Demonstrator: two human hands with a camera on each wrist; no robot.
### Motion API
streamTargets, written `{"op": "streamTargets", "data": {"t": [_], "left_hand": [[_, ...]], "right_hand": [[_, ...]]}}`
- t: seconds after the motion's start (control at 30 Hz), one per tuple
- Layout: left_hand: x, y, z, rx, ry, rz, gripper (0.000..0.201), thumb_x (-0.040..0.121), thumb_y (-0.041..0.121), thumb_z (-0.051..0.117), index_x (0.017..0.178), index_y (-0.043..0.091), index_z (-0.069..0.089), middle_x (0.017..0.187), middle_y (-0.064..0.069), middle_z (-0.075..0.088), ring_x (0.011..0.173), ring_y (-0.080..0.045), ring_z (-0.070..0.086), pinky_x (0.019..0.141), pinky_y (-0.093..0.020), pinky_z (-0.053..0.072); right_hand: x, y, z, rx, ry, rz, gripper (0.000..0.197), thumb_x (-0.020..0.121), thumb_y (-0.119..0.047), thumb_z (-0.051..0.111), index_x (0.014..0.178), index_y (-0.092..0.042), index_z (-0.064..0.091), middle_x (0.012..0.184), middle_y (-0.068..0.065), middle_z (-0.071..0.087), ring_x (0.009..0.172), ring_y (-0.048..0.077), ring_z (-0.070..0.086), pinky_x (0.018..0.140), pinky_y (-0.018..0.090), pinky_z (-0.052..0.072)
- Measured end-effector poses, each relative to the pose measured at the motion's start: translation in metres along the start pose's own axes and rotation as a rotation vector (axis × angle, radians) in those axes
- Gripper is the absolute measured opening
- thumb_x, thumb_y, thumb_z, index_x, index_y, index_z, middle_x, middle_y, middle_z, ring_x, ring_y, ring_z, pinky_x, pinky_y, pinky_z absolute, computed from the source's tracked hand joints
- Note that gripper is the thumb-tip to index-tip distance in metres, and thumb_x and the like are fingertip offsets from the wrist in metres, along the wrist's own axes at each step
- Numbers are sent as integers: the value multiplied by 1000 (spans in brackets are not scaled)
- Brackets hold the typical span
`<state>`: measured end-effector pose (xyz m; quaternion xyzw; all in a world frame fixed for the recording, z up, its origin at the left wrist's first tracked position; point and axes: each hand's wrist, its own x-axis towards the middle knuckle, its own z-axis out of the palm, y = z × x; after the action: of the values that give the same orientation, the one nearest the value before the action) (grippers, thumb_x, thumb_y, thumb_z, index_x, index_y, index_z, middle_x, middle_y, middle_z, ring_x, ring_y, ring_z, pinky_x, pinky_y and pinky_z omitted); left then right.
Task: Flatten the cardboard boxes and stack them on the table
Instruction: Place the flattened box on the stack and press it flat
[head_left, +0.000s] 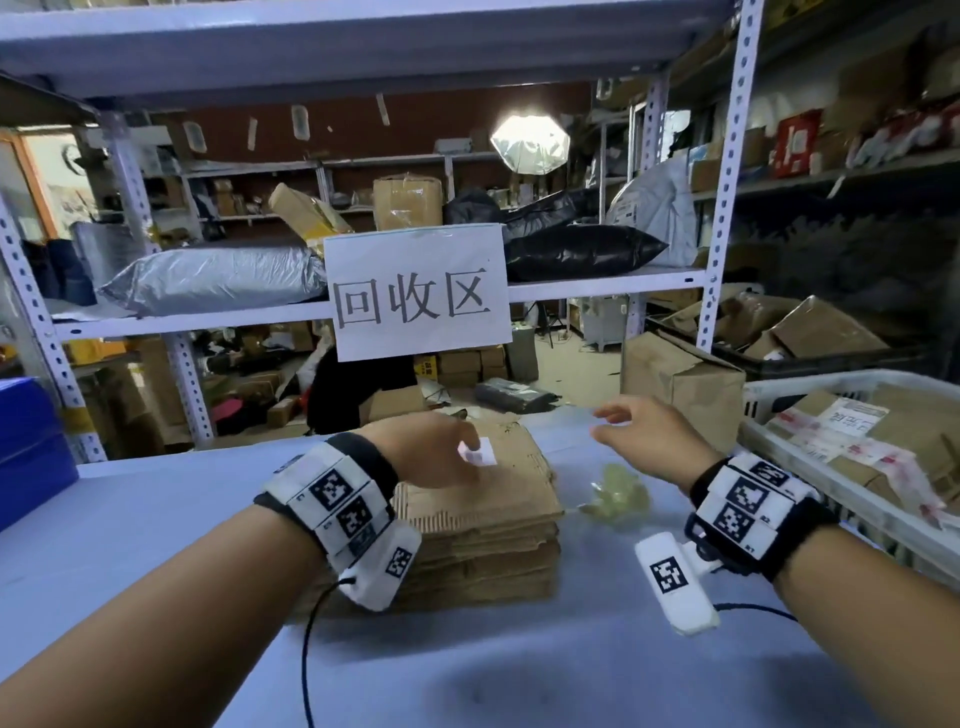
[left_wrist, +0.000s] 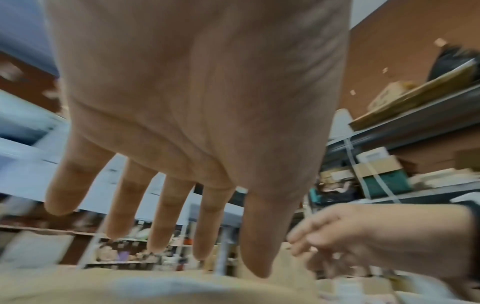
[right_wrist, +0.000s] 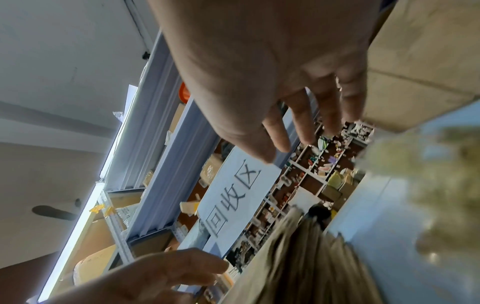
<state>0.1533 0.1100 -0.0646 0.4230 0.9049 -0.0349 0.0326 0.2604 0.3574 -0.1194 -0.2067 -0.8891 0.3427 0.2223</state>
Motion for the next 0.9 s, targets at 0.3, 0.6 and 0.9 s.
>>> {"op": "streamTargets", "data": {"t": [0.3,0.6,0.9], "left_hand": [[163,139,-11,-355,-23,246,21,101,35,59,106,15,66,108,-9,66,84,-19,57,71,-23,45],[269,192,-13,-687,130,59,52,94,35,68,131,4,52,97,-4,61,84,-18,59,54,-24,48],[287,199,-3,-740,148,4,48,103,39,53,130,0,62,130,-21,65,120,-37,62,101,-48,53]], "right_hand": [[55,79,-82,-104,351,37,23,86,-17,56,102,-29,67,112,-1,68,101,23,62,83,36,49],[133,133,-107,239,193,321,26,90,-17,60,113,-8,65,119,13,66,103,29,63,86,38,53],[140,140,-92,209,198,291,25,98,-38,56,101,-16,67,98,7,69,91,27,65,71,33,49]]}}
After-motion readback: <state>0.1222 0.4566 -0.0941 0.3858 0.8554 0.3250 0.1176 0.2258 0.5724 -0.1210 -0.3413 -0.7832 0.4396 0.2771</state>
